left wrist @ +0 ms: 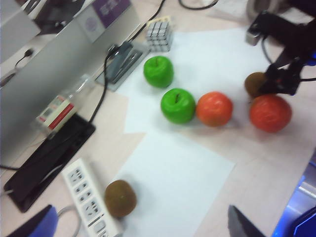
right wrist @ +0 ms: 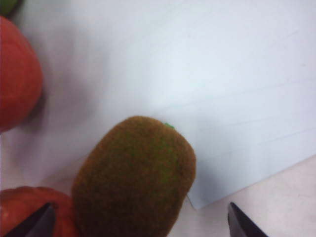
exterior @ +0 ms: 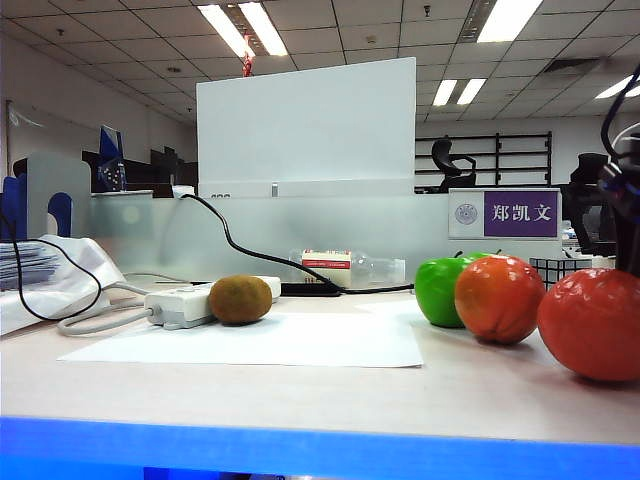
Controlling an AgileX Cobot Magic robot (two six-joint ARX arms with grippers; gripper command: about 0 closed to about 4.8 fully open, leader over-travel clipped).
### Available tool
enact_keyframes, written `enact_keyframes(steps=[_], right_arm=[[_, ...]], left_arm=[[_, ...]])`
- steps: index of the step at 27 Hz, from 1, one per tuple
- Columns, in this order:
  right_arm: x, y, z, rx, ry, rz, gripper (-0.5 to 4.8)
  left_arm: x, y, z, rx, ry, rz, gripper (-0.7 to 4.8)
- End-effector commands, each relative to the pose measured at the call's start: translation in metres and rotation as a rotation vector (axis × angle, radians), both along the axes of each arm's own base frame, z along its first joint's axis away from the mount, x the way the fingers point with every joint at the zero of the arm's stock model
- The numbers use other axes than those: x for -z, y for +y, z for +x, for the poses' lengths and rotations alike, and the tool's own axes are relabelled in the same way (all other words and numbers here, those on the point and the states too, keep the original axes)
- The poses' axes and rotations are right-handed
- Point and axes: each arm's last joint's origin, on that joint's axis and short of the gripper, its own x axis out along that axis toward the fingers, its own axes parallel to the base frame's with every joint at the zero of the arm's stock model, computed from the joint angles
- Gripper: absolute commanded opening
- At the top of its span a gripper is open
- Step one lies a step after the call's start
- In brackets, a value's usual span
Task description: Put the same fruits together.
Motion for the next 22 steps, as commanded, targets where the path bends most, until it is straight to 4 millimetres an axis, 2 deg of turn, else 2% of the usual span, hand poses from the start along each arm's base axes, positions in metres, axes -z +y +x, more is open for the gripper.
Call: enact_keyframes(steps=[1,8,19,22], right_arm=[[0.002,0.0,0.001,0.018,-0.029,0.008,4.79],[0.006,0.0,0.006,0.026,-0.044,0.018,4.79],[0.017,0.003,0.015,0.008,-0.022,0.05,4.79],[0.015,0.003,0.016,0.004,-0.042,0.057,3.86]], left_arm=[[-0.001,0.002,0.0,-0.045,-0.023,0.022,4.79],[0.0,0.005,0.001,-0.144,-0.051,0.079,4.79],[0.001,0.005,0.001,-0.139,-0.043,0.092,4.79],[0.001,0.005,0.001,-0.139,-0.044,0.093,4.79]])
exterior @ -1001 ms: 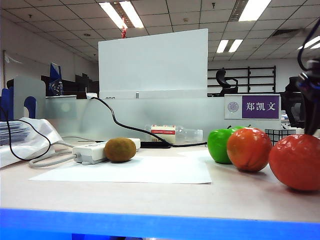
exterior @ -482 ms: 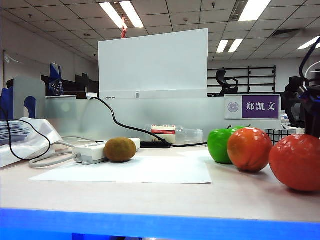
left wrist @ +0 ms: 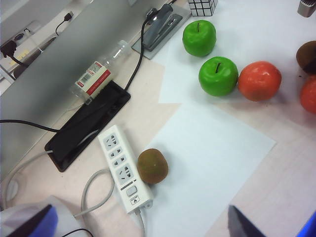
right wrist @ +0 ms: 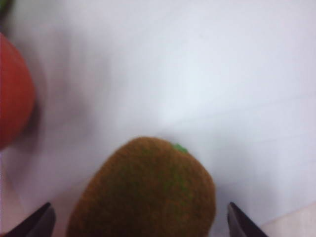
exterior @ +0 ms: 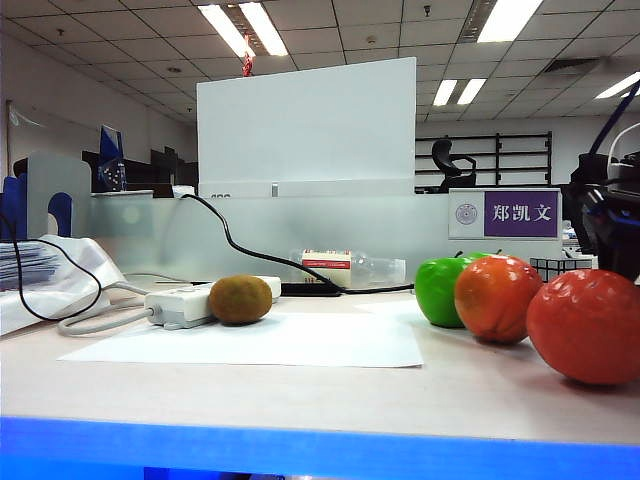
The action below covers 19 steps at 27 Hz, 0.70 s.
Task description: Put the same fruits together.
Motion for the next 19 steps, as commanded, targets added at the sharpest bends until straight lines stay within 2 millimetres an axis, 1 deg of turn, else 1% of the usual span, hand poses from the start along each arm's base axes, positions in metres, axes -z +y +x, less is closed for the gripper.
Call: enact_keyframes(steps=[1,2,4,5,9,10,13,15,18,19], right_arm=[[-0.0035,0.001,0.0034,-0.006,-0.045,0.014,3.48],[-0.0038,0.001,0.0038,-0.006,-0.05,0.015,2.91],[-0.0043,0.0011,0.0045,-0.006,-0.059,0.015,1.92],[-0.0044,0.0011,0.0047,-0.007,-0.061,0.015,1.77],[-0.0045,0.0011,0.0048,-0.006,-0.063,0.014,1.76],[-0.0045,0.001,0.0048,-0.004,-0.063,0.011,1.62],[-0.0046,0.001,0.0049,-0.013,-0.066,0.006,0.75],[-0.0046,0.001,0.0049,-0.013,-0.066,0.005,0.59],[-0.0048,0.0009,0.005,-0.016,-0.068,0.003,-0.08],[-0.0048,0.001,0.0049,-0.021,-0.068,0.002,-0.07]], left_arm=[[-0.002,0.0008,-0.0011,0.003,-0.014,-0.002,4.79],[-0.002,0.0008,-0.0011,0.003,-0.014,-0.002,4.79],[-0.002,0.0008,-0.0011,0.003,-0.014,-0.002,4.79],[-0.002,0.0008,-0.0011,0.003,-0.014,-0.001,4.79],[-0.002,0.0008,-0.0011,0.003,-0.014,-0.002,4.79],[-0.0019,0.0008,-0.0011,0.003,-0.013,-0.001,4.79],[-0.0019,0.0008,-0.0011,0.003,-0.013,-0.001,4.79],[-0.0019,0.0008,-0.0011,0.003,-0.013,-0.001,4.79],[-0.0017,0.0009,-0.0012,0.003,-0.011,0.0,4.79],[-0.0016,0.0009,-0.0013,0.004,-0.01,0.002,4.79]])
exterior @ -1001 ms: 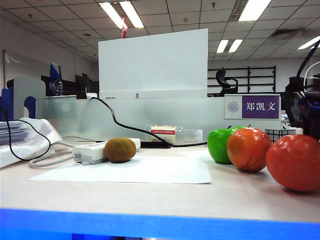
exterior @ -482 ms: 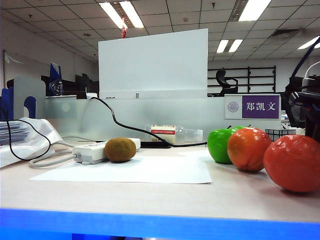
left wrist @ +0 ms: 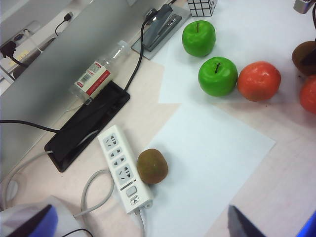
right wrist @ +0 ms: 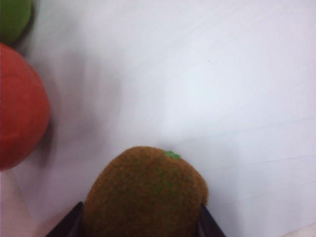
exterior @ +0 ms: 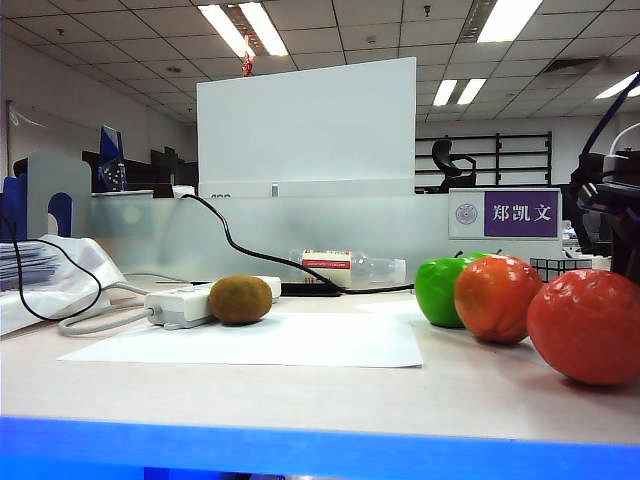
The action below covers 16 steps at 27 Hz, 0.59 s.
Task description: Put the same fruits together.
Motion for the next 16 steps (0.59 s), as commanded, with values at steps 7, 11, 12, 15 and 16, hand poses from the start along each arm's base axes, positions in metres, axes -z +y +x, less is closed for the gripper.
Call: enact_keyframes(steps=[7,11,12,15,16], right_arm=[[-0.008,-0.001,0.0,-0.019,-0.056,-0.032,-0.07],[-0.027,-0.002,-0.001,-0.013,-0.142,-0.06,-0.07],[-0.033,-0.002,-0.002,-0.017,-0.164,-0.061,-0.08],[-0.054,-0.001,-0.002,-0.045,-0.252,-0.03,-0.08],[-0.06,0.0,-0.002,-0.074,-0.283,0.001,-0.08]], left_arm=[[-0.001,0.001,-0.002,0.004,-0.002,0.007,4.79],[-0.001,0.001,-0.002,0.004,-0.002,0.007,4.79],[-0.001,0.001,-0.002,0.004,-0.002,0.007,4.79],[-0.001,0.001,-0.002,0.005,-0.002,0.007,4.79],[-0.001,0.001,-0.002,0.005,-0.002,0.006,4.79]])
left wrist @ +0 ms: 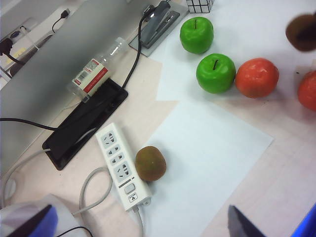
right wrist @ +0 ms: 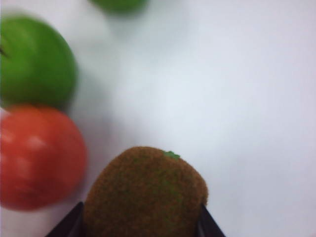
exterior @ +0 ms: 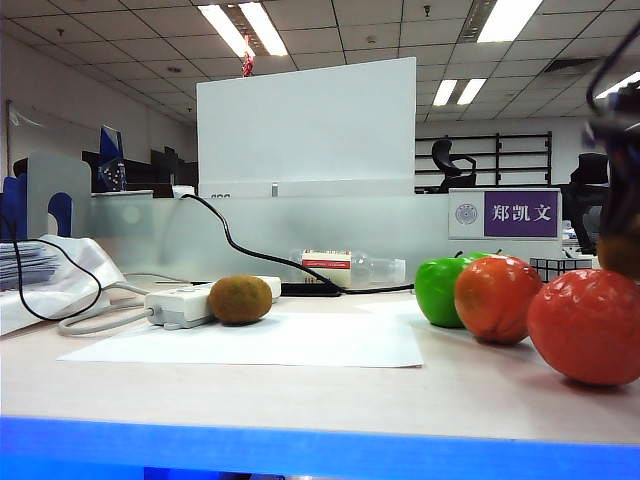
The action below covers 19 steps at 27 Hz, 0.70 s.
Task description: Put the same fruits together.
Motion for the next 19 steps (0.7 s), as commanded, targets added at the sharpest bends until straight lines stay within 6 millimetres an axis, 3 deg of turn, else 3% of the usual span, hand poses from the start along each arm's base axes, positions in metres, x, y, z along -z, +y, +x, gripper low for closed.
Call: enact_keyframes(steps=[1,8,11,15,19], right_arm=[[-0.025,0.004,0.002,-0.095,-0.128,0.077,-0.08],[-0.063,0.039,0.006,-0.301,-0.291,0.147,-0.08],[-0.071,0.058,0.007,-0.374,-0.375,0.165,-0.08],[-0.061,0.083,0.014,-0.456,-0.345,0.186,-0.08],[-0.038,0.11,0.024,-0.577,-0.276,0.206,-0.08]], left_arm=[[-0.002,0.001,-0.001,0.003,-0.01,-0.003,4.79],[-0.001,0.001,-0.001,0.002,-0.005,0.001,4.79],[-0.001,0.001,-0.001,0.002,-0.003,0.003,4.79],[0.004,0.0,-0.001,0.005,0.017,0.02,4.79],[0.019,-0.002,0.002,0.046,0.077,0.046,4.79]])
